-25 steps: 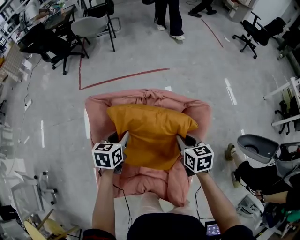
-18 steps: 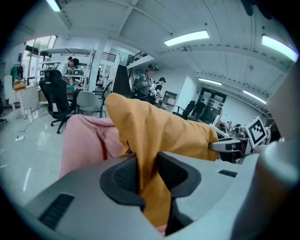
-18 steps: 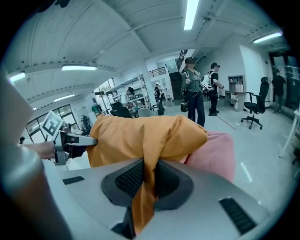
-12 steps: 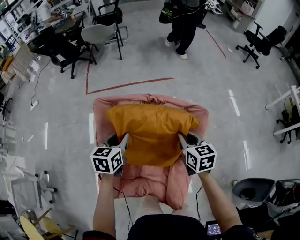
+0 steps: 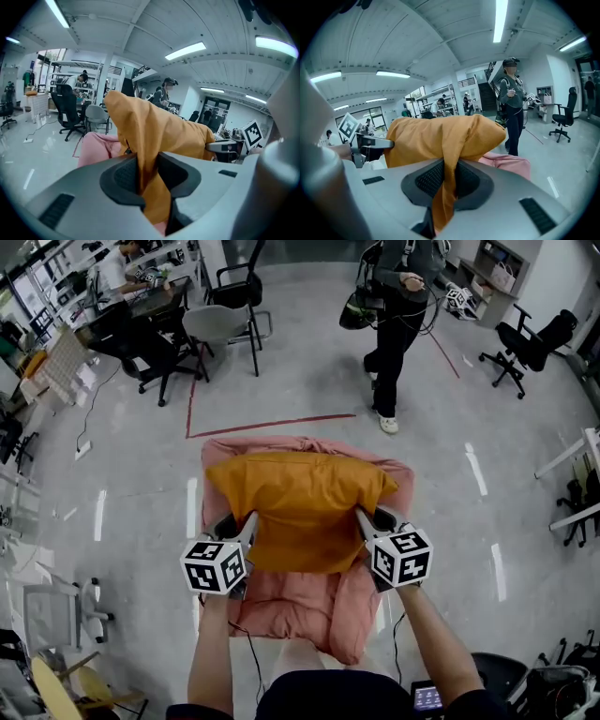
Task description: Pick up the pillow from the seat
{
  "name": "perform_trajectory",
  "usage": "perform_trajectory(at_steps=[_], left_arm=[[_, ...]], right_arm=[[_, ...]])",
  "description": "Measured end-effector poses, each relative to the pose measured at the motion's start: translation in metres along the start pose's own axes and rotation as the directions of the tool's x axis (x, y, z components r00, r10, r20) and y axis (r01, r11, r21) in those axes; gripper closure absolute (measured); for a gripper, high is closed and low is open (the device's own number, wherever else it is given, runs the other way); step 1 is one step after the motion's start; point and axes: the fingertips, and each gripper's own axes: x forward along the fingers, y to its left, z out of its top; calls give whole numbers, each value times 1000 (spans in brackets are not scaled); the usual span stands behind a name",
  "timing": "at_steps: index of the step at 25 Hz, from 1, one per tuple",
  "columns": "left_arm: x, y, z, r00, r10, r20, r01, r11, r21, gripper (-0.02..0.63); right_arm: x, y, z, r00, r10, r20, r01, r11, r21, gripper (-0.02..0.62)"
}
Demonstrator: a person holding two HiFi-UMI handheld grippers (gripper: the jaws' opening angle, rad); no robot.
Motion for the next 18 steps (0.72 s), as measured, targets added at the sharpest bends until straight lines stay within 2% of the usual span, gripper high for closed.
perform_trajectory(at_steps=[18], left_arm=[[-75, -53, 14, 988, 92, 124, -91, 996, -14, 491]], right_arm=[[-61, 17, 34, 991, 107, 83, -100, 991, -87, 535]])
